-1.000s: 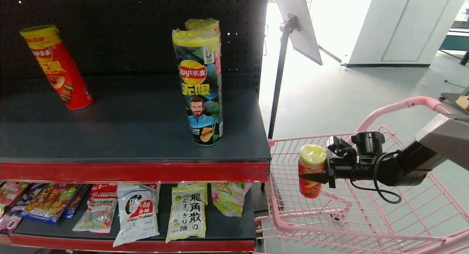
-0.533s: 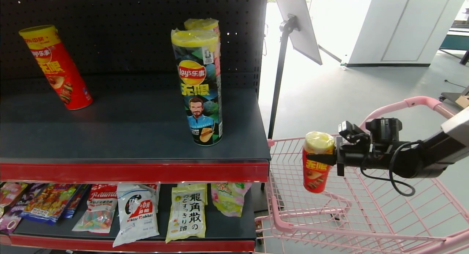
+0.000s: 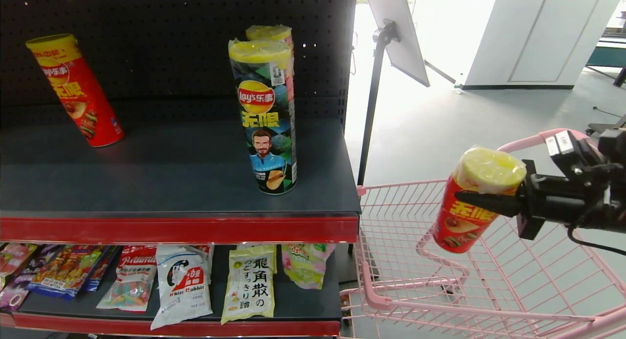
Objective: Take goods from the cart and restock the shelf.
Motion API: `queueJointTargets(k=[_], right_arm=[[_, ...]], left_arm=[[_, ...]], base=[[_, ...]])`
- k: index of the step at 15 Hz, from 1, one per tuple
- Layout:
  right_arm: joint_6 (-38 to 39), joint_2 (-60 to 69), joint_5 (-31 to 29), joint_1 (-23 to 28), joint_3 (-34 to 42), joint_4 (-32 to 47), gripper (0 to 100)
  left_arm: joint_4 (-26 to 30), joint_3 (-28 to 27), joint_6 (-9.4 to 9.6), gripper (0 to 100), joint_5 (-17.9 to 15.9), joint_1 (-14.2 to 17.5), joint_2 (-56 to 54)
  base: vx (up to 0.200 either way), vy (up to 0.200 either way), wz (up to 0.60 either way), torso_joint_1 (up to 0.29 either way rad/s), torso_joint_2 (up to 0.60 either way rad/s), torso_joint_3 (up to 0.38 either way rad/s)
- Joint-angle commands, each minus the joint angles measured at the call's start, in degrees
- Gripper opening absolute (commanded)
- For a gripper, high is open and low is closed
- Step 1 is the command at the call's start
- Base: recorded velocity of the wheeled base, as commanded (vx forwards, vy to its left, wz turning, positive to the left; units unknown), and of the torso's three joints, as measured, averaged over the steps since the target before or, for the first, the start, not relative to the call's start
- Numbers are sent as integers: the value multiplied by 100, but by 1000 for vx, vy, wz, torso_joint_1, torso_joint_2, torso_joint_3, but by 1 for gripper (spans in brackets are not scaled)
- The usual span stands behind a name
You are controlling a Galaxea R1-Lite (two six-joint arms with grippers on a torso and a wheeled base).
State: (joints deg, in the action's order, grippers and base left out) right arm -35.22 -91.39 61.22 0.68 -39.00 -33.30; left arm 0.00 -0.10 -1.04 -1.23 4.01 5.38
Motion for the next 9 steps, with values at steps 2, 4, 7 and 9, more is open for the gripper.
queueJointTargets(k=[2, 4, 7, 9], right_arm=[[94, 992, 4, -1369, 296, -18, 0], [296, 1273, -453, -2063, 349, -9, 0], [428, 1449, -1016, -2520, 411, -1, 0], [701, 1502, -1367, -2626, 648, -9, 0]], left_arm=[[0, 1, -2, 100, 0, 3, -1], [0, 1, -2, 100, 0, 3, -1], [0, 1, -2, 100, 0, 3, -1], [0, 1, -2, 100, 0, 3, -1]], base=[[0, 0, 0, 0, 0, 0], [0, 0, 0, 0, 0, 0], [0, 0, 0, 0, 0, 0], [0, 0, 0, 0, 0, 0]])
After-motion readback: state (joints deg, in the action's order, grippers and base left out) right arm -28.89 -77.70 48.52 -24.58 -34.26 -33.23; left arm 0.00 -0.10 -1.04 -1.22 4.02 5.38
